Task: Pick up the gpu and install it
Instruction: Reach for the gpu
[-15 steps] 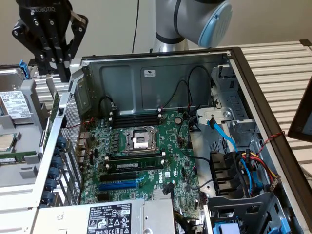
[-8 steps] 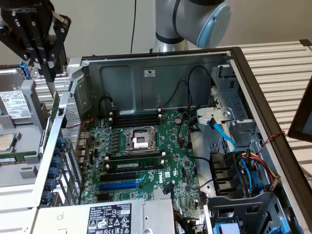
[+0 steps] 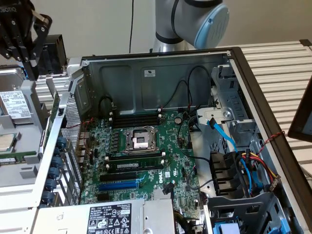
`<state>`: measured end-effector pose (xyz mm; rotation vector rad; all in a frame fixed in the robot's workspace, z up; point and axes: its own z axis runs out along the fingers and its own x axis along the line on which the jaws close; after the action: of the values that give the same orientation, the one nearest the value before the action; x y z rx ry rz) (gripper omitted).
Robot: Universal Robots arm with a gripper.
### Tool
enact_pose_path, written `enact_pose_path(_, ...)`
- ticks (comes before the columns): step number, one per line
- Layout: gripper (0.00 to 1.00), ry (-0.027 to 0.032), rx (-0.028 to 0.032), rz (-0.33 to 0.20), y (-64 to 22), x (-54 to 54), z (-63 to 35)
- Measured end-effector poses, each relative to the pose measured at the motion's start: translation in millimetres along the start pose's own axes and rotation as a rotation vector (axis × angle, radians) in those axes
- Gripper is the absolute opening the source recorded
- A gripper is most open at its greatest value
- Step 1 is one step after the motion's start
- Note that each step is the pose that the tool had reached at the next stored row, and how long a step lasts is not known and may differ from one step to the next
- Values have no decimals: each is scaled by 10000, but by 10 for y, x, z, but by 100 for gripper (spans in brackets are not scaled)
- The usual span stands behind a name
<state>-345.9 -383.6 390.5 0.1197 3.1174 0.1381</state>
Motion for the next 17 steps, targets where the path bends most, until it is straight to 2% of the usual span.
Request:
enact_pose_path(4,11,1,0,0,60,152,4)
enact_pose_path(11,11,-1,0,1,231,302,18)
enact_pose_path(17,11,2,-12,1,259,438,21)
